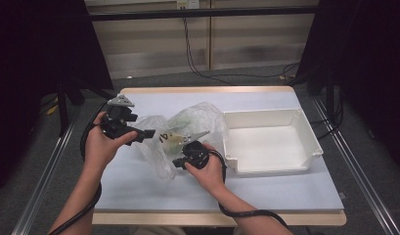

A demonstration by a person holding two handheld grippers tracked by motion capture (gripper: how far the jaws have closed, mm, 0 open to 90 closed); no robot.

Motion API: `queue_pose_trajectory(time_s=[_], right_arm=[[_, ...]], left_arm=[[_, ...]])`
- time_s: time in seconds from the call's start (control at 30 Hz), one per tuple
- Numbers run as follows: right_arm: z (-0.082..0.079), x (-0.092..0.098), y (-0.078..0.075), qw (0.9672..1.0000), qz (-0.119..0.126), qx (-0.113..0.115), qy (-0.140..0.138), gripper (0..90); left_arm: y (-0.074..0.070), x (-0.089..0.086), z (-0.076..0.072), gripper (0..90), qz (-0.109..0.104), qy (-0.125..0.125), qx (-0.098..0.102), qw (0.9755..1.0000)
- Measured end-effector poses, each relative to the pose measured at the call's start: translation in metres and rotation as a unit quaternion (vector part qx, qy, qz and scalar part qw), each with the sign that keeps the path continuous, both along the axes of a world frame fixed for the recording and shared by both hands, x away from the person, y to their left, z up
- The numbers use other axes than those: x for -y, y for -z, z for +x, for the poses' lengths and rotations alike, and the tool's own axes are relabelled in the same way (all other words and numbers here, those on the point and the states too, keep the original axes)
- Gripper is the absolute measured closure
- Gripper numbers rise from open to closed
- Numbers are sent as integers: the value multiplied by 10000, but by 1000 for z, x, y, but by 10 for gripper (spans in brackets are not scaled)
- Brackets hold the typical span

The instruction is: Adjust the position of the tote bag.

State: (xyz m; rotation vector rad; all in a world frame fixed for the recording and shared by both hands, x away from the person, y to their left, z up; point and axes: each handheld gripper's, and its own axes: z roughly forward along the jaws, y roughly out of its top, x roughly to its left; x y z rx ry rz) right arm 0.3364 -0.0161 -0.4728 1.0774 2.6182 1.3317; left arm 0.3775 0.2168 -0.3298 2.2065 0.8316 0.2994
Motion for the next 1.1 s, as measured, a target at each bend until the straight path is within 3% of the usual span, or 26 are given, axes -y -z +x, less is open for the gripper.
queue_pose_trajectory(time_s=[0.07, 0.17, 0.43, 0.6, 0.73, 0.83, 0.93, 1.0, 1.1], right_arm=[[-1, -1, 0, 10000, 8, -17, 3, 900], [-2, -3, 0, 10000, -10, -17, -16, 900], [-4, -5, 0, 10000, 7, -5, -62, 900], [-5, -4, -1, 10000, 30, 21, -59, 900], [-6, -3, -1, 10000, 89, 22, -33, 900], [-7, -2, -1, 9999, 122, 38, -13, 900], [-7, 0, -2, 9999, 131, 24, 48, 900], [-8, 0, -2, 9999, 154, 25, 55, 900], [-10, 0, -1, 9998, 172, 9, 31, 900]], left_arm=[[-2, 3, 3, 74, 67, 118, -3, 9999], [-2, 11, 6, 71, 12, 66, -33, 10000], [3, 23, 16, 50, 137, 99, -124, 9998], [14, 28, 24, 33, 426, 84, -326, 9985], [23, 30, 30, 24, 435, -61, -470, 9979], [26, 31, 30, 37, 620, -35, -425, 9972], [27, 28, 31, 227, 670, 189, -349, 9970], [28, 26, 32, 352, 549, 123, -299, 9980], [28, 23, 34, 558, 566, 64, -183, 9982]])
